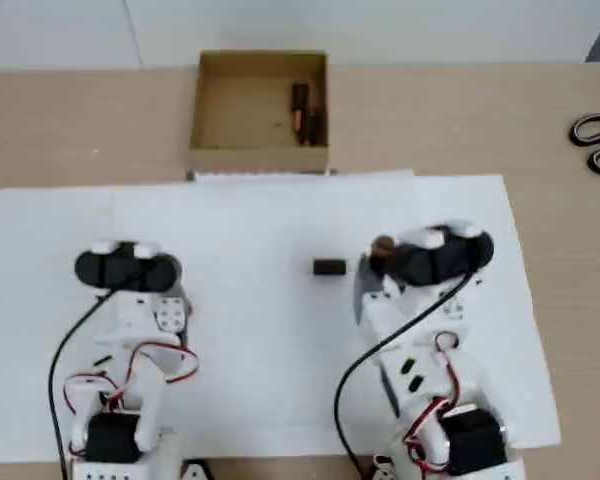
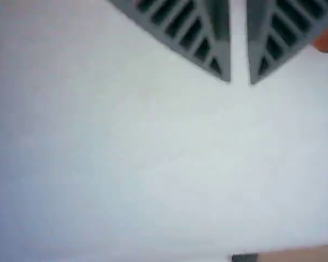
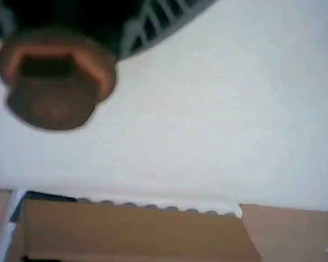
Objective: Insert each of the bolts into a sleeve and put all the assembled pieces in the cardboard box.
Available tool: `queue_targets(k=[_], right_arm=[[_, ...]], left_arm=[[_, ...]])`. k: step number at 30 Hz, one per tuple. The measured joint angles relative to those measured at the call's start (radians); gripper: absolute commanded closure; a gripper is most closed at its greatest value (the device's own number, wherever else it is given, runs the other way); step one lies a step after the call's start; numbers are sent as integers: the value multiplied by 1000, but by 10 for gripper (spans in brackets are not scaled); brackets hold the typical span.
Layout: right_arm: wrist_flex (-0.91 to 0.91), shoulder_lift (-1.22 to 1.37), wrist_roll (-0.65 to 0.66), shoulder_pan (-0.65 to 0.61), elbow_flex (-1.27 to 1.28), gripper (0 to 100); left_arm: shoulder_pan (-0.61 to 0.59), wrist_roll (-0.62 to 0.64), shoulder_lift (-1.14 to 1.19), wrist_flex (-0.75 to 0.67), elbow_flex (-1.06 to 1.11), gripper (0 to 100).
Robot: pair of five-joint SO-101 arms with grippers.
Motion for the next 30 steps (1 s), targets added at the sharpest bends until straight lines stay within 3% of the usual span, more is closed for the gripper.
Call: queue_targets(k=[10,18,30], right_arm=[[-101,698,5,-3,-493,995],[-216,1310,275,-3,-939,995],[-230,2085,637,-63,-1768,995]], left_arm=[[-8,-2,0,-80,103,993],[-9,-3,0,-58,107,993],[-9,-3,0,-58,107,993]])
